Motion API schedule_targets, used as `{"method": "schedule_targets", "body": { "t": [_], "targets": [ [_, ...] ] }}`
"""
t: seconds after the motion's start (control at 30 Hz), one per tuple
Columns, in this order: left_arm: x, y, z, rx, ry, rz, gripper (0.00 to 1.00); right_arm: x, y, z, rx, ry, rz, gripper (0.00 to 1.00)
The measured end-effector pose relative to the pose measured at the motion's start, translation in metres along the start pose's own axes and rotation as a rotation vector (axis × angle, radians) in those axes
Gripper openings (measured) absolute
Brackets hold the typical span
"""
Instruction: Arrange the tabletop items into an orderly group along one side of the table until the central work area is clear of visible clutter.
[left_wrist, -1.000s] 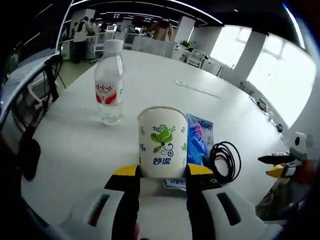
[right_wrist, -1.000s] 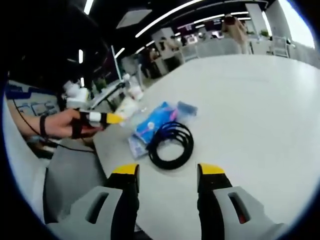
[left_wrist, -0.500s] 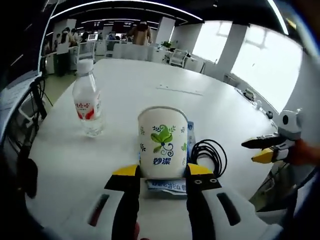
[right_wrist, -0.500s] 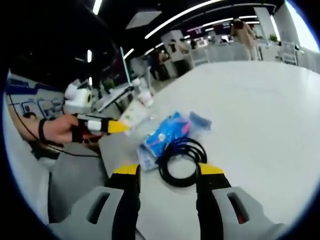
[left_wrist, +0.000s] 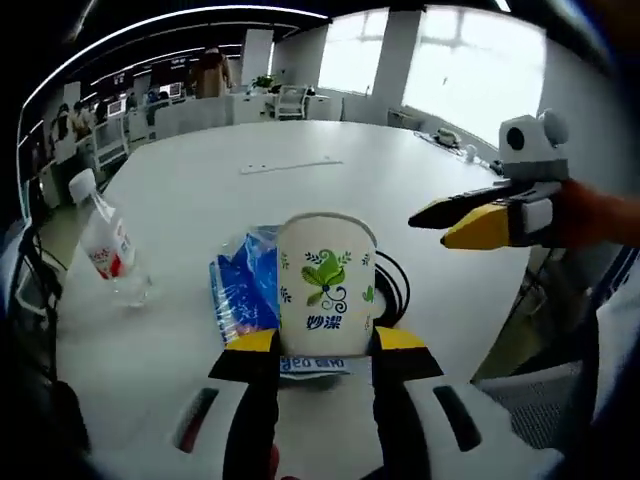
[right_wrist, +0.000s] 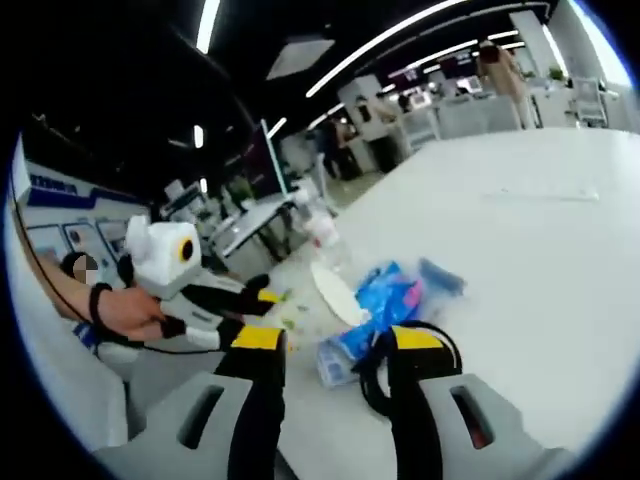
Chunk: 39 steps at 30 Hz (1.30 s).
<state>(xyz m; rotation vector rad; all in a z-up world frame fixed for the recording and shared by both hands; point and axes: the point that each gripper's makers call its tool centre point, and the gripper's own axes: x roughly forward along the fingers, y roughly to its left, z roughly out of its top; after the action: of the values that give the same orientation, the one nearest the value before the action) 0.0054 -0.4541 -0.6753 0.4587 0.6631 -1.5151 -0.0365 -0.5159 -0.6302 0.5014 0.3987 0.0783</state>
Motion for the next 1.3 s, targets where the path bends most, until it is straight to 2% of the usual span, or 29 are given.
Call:
{"method": "schedule_targets", "body": {
  "t": [0.2, 0.33, 0.5, 0.7, 0.83, 1.03, 1.17, 1.3],
  "targets": [
    [0.002, -0.022, 0.000, 0.063, 0.007, -0.060, 0.35, 0.006, 0.008, -0.006, 0.007, 0.031, 0.055, 0.38],
    [0.001, -0.031, -0.004, 0.150, 0.034, -0.088, 0.35, 0.007, 0.017, -0.011, 0.032, 0.047, 0.110, 0.38],
    [0.000, -0.038, -0.005, 0.189, 0.044, -0.113, 0.35, 0.007, 0.029, -0.022, 0.018, 0.089, 0.171, 0.38],
    [0.000, -0.047, -0.011, 0.291, 0.080, -0.141, 0.35, 0.007, 0.043, -0.030, 0.036, 0.112, 0.238, 0.35],
    [0.001, -0.048, -0.011, 0.311, 0.086, -0.149, 0.35, 0.007, 0.043, -0.038, 0.034, 0.131, 0.239, 0.33],
    [0.001, -0.053, -0.012, 0.336, 0.093, -0.170, 0.35, 0.002, 0.047, -0.036, 0.057, 0.110, 0.257, 0.20],
    [0.002, -0.054, -0.012, 0.354, 0.098, -0.181, 0.35, 0.001, 0.049, -0.033, 0.060, 0.100, 0.269, 0.05],
    [0.003, -0.056, -0.010, 0.368, 0.100, -0.185, 0.35, 0.000, 0.054, -0.031, 0.068, 0.093, 0.291, 0.01]
  ]
}}
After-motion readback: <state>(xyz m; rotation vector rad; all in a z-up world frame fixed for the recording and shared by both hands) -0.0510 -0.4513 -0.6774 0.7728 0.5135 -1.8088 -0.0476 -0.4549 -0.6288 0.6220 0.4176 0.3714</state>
